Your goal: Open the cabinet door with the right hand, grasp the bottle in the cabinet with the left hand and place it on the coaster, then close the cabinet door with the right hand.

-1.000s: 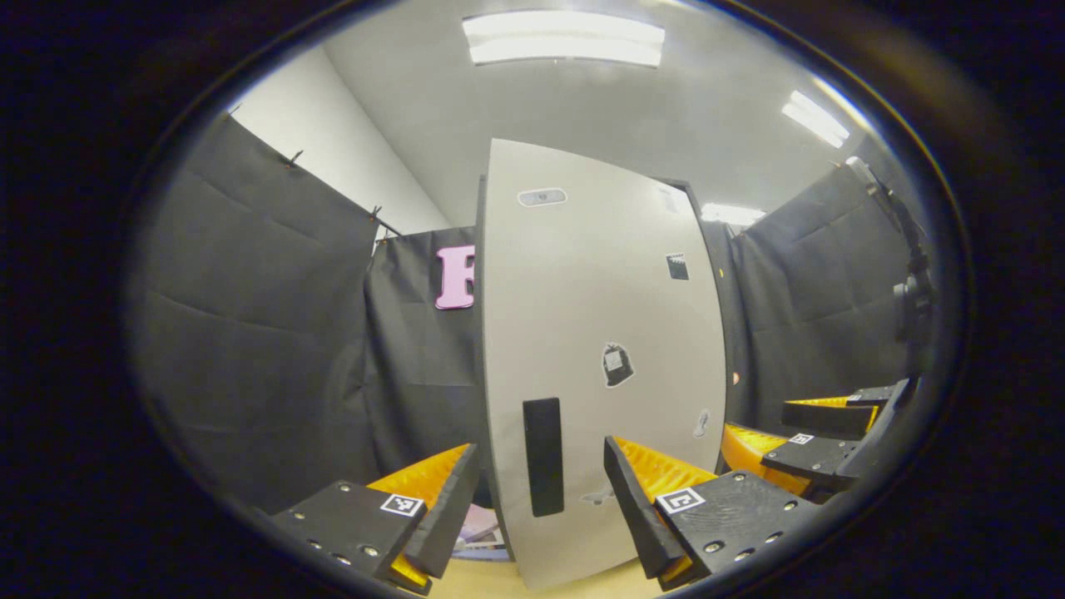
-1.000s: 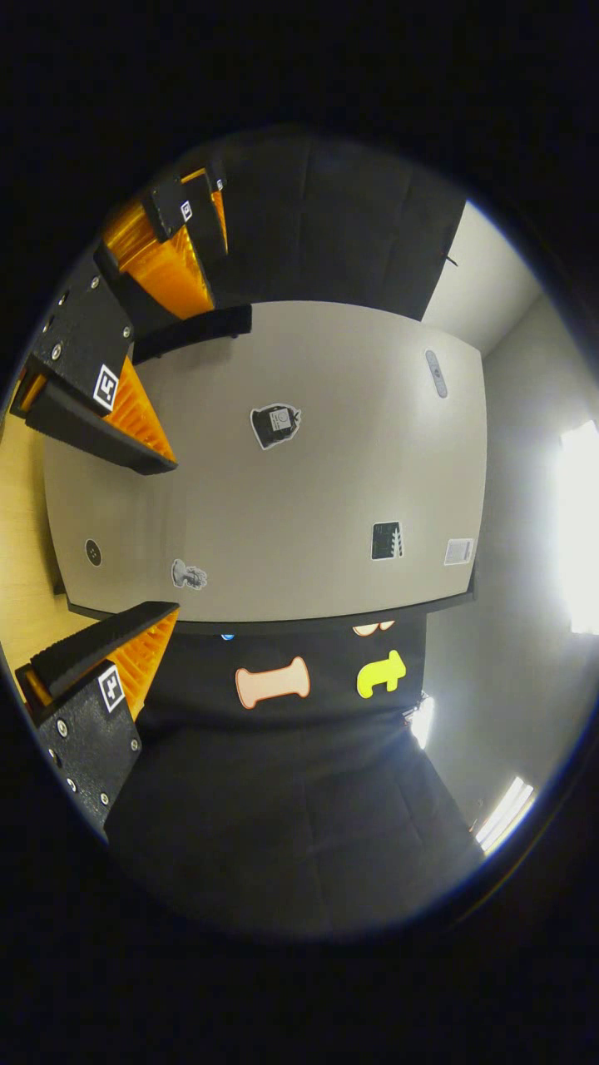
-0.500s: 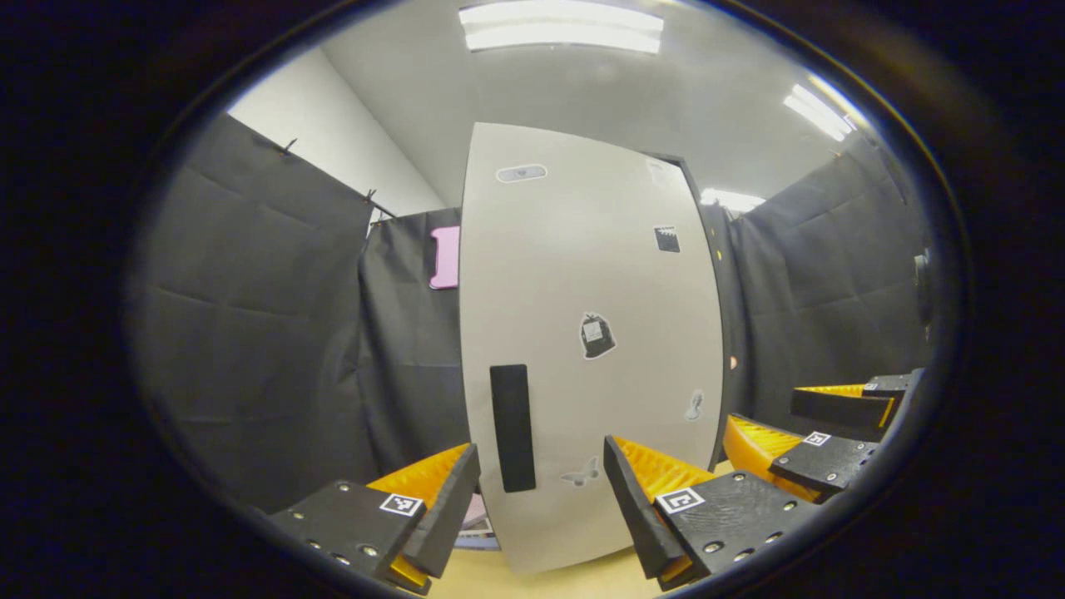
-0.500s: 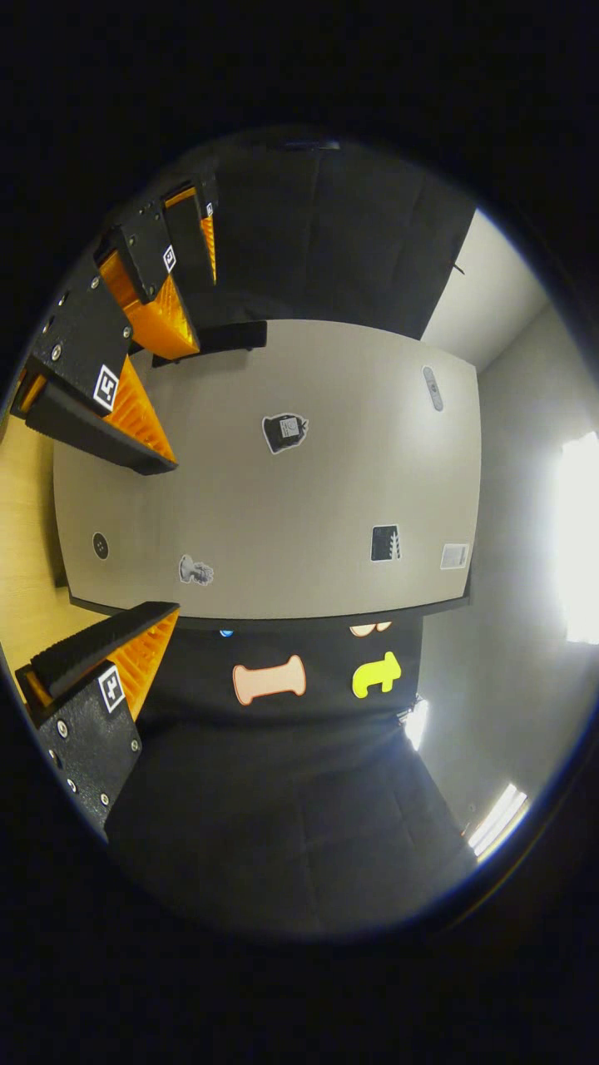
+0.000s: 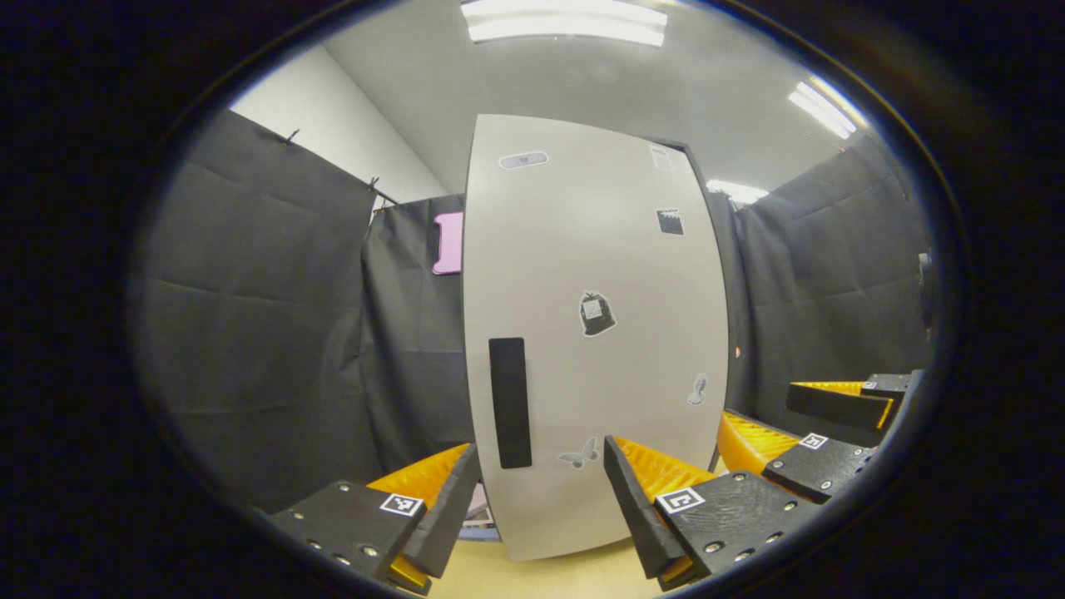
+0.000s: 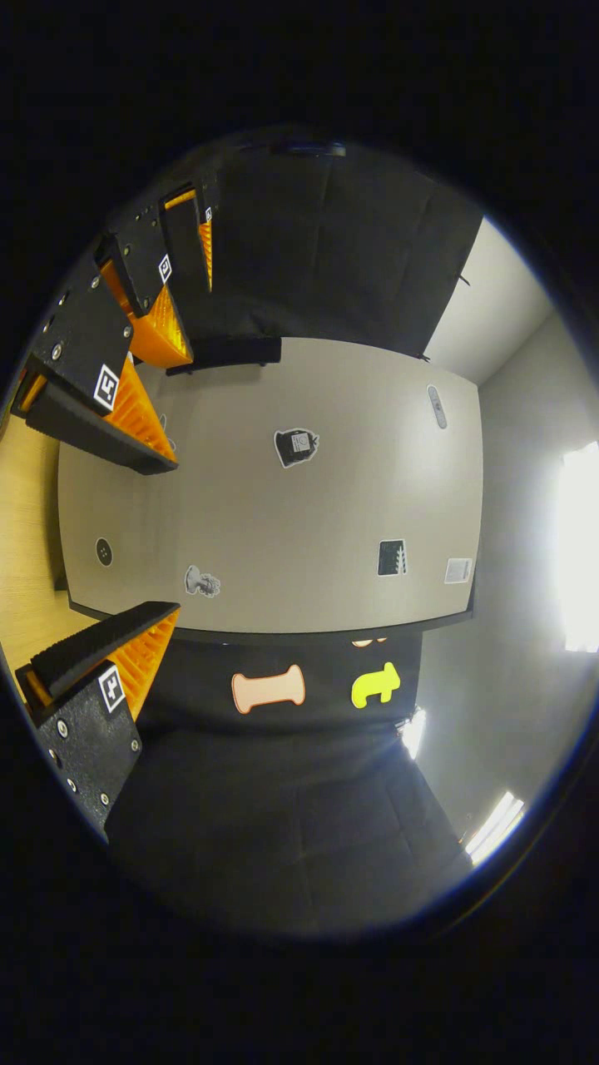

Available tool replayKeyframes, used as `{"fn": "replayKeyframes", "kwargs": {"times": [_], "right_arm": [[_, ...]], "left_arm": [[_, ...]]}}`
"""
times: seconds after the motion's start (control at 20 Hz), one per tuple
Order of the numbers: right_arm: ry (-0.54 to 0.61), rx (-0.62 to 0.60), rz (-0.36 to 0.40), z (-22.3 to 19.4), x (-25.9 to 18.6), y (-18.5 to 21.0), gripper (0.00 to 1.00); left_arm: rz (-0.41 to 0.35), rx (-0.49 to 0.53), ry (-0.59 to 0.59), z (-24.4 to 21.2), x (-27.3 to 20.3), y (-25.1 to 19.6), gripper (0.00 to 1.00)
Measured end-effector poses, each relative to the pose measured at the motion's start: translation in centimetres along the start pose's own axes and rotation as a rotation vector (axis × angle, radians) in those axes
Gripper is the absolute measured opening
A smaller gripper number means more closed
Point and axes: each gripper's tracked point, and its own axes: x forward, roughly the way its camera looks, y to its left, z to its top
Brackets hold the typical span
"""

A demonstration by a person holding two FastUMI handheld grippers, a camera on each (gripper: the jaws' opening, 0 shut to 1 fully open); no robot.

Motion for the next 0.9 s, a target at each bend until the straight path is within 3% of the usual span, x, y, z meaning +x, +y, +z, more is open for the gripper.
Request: {"fn": "replayKeyframes", "kwargs": {"times": [0.05, 0.1, 0.55, 0.6, 0.65, 0.8, 0.85, 0.9], "right_arm": [[0.0, 0.01, 0.008, -0.06, -0.1, 0.14, 0.9], [-0.001, 0.021, 0.017, -0.03, -0.06, 0.32, 0.95], [0.014, 0.018, 0.021, -0.51, 0.25, -0.02, 0.95], [0.013, 0.021, 0.021, -0.42, 0.28, -0.11, 0.9], [0.013, 0.02, 0.019, -0.44, 0.29, -0.15, 0.95], [0.012, 0.017, 0.022, -0.35, 0.24, -0.1, 0.95], [0.014, 0.014, 0.022, -0.47, 0.18, -0.08, 0.9], [0.015, 0.009, 0.02, -0.42, 0.11, -0.16, 0.94]], "left_arm": [[-0.001, -0.007, -0.003, 0.1, -0.01, -0.01, 0.92], [0.0, -0.008, -0.004, 0.06, -0.05, 0.01, 0.86], [-0.005, -0.001, -0.015, 0.1, 0.16, 0.0, 0.86], [0.0, 0.0, -0.016, 0.1, 0.13, 0.12, 0.86], [0.003, 0.002, -0.018, 0.22, 0.07, 0.14, 0.86], [0.004, 0.005, -0.017, 0.26, 0.0, 0.14, 0.86], [0.004, 0.008, -0.018, 0.32, -0.01, 0.15, 0.86], [0.002, 0.009, -0.018, 0.34, 0.01, 0.14, 0.86]]}}
